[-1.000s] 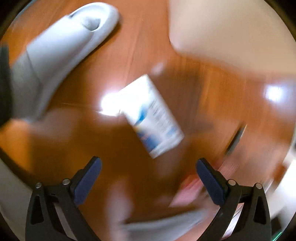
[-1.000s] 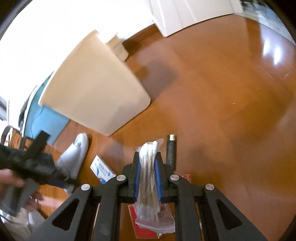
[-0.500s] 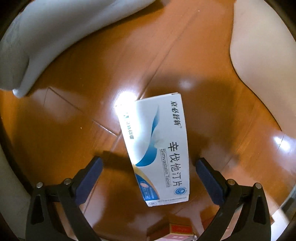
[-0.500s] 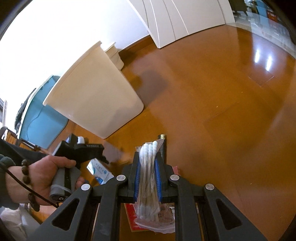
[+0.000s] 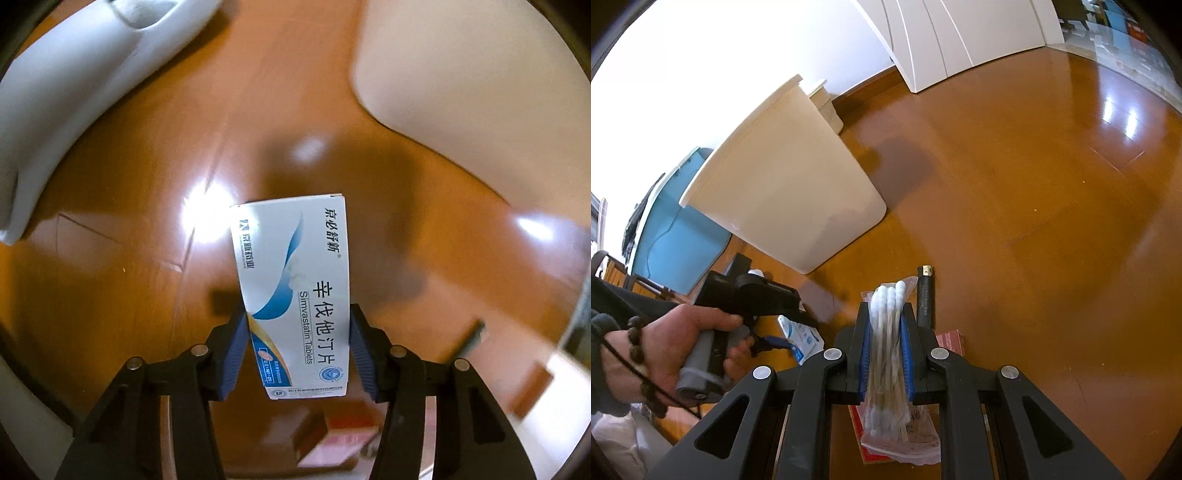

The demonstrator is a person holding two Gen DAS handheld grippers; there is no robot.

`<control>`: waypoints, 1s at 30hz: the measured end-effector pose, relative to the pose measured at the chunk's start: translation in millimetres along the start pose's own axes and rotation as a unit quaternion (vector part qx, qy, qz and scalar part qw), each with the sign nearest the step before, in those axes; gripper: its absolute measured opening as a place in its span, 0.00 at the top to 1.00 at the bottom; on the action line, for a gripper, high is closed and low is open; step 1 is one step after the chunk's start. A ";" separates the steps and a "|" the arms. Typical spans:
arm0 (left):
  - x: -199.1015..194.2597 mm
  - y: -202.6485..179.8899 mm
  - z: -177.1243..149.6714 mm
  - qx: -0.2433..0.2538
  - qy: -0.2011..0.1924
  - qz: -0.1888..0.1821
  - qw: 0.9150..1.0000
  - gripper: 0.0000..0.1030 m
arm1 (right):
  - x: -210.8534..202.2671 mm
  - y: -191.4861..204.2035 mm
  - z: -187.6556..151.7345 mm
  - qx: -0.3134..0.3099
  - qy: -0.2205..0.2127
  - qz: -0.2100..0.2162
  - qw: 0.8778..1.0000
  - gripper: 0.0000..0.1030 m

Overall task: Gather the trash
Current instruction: 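Grasp the white medicine box with the left tool and carry it over the wastebasket, then open the left tool to drop the medicine box while the right tool drops the cotton swabs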

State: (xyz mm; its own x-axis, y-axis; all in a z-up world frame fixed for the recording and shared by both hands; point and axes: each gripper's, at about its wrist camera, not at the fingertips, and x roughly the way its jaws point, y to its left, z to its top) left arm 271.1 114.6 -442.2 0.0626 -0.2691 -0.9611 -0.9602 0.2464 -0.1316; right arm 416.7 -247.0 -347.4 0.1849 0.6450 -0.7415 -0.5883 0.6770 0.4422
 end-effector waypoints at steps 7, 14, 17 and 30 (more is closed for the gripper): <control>-55.6 -58.8 -76.5 0.230 -0.004 0.016 0.973 0.51 | -5.3 -2.1 5.7 0.005 -0.012 -0.014 1.000 0.86; -208.1 -167.1 -131.0 0.442 -0.082 -0.068 0.891 0.51 | -12.1 -13.2 8.4 0.032 -0.028 -0.035 0.998 0.86; -266.1 -189.3 -99.4 0.466 -0.170 -0.056 0.866 0.51 | -11.5 -11.5 8.8 0.033 -0.031 -0.036 0.998 0.86; -194.2 -175.2 40.8 0.409 -0.206 0.094 0.884 0.50 | -5.1 1.6 11.3 0.016 -0.026 -0.033 0.999 0.86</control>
State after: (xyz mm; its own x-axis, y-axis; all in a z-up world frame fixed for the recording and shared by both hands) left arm 438.3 161.7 -242.5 0.1786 0.1679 -0.9695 -0.4562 0.8871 0.0696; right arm 423.7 -245.2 -337.2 0.2638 0.6152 -0.7430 -0.5484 0.7293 0.4091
